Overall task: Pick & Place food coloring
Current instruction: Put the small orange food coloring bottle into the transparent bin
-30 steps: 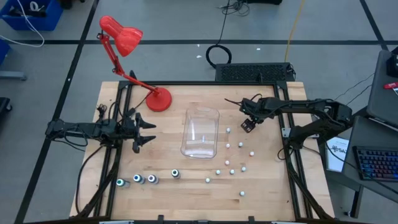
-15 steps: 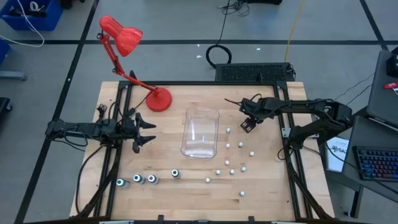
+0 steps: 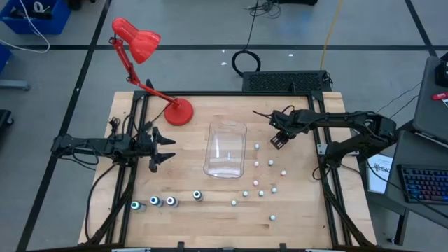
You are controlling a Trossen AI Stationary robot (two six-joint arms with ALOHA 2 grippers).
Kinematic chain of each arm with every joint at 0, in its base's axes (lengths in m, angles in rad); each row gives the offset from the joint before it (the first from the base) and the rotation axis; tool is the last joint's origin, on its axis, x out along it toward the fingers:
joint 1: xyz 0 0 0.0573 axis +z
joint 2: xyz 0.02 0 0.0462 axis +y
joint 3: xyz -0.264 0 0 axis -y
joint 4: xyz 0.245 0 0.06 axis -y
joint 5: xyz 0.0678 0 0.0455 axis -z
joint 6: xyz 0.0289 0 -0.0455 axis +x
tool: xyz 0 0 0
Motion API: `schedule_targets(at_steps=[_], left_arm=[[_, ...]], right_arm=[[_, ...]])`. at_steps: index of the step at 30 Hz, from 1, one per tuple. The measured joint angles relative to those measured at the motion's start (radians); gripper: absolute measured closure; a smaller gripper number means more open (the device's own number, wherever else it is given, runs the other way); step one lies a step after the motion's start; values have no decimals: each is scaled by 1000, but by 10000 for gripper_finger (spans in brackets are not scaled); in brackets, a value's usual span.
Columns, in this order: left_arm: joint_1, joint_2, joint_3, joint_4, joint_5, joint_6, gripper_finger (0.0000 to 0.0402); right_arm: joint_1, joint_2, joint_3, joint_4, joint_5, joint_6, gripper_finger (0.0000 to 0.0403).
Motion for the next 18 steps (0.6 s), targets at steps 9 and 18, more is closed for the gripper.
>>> schedule_targets(at_steps=[9, 18], left_arm=[[0, 0, 0, 0, 0, 0, 149], [0, 0, 0, 0, 0, 0, 149]], right_arm=[[0, 0, 0, -17, 0, -3, 283], [0, 0, 0, -24, 0, -4, 307]])
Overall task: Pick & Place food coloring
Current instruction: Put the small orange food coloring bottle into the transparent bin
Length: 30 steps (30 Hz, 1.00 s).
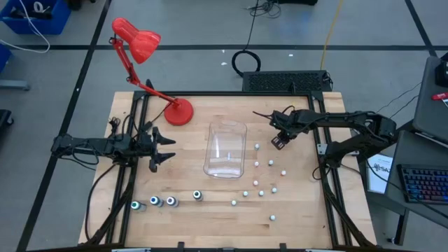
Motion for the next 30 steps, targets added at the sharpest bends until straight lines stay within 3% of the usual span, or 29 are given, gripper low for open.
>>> schedule_targets(at_steps=[9, 17, 23, 30], left_arm=[[0, 0, 0, 0, 0, 0, 149], [0, 0, 0, 0, 0, 0, 149], [0, 0, 0, 0, 0, 0, 149], [0, 0, 0, 0, 0, 0, 149]], right_arm=[[0, -2, -19, 36, 6, -23, 357], [11, -13, 7, 41, 6, -75, 359], [75, -96, 153, 12, 32, -70, 359], [215, -65, 506, -27, 58, -82, 361]])
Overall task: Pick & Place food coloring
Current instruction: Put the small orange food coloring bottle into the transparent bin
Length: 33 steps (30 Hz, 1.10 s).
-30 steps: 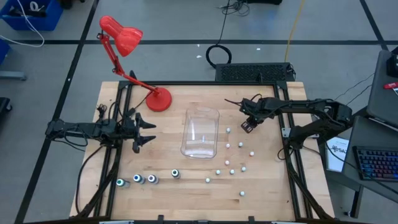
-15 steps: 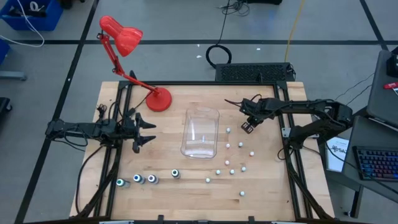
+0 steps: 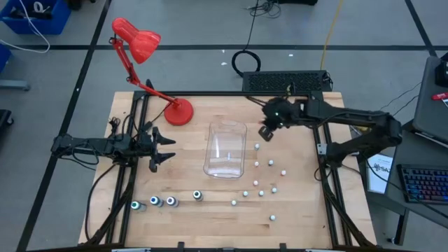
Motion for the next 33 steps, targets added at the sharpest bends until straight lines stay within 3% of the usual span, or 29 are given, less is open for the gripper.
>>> schedule_targets(at_steps=[7, 12, 15, 29, 33], left_arm=[[0, 0, 0, -2, 0, 0, 149], [0, 0, 0, 0, 0, 0, 149], [0, 0, 0, -1, 0, 0, 149], [0, 0, 0, 0, 0, 0, 149], [0, 0, 0, -1, 0, 0, 149]], right_arm=[[138, 253, 488, -258, 104, -77, 361], [155, 486, 849, -446, 87, -106, 361], [154, 596, 982, -496, 38, -134, 361], [108, 920, 1007, -520, -166, -261, 361], [102, 996, 1007, -515, -170, -302, 361]])
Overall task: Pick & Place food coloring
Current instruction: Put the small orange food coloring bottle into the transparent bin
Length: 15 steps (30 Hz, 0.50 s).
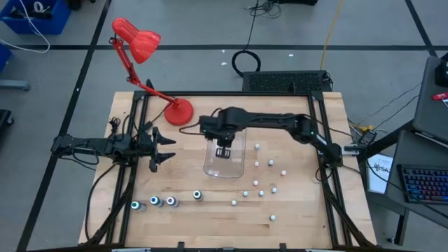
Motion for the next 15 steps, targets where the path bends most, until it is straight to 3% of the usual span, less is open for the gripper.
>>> schedule_targets(at_steps=[15], left_arm=[[0, 0, 0, 1, 0, 0, 149]], right_arm=[[-7, 119, -6, 132, -24, -57, 361]])
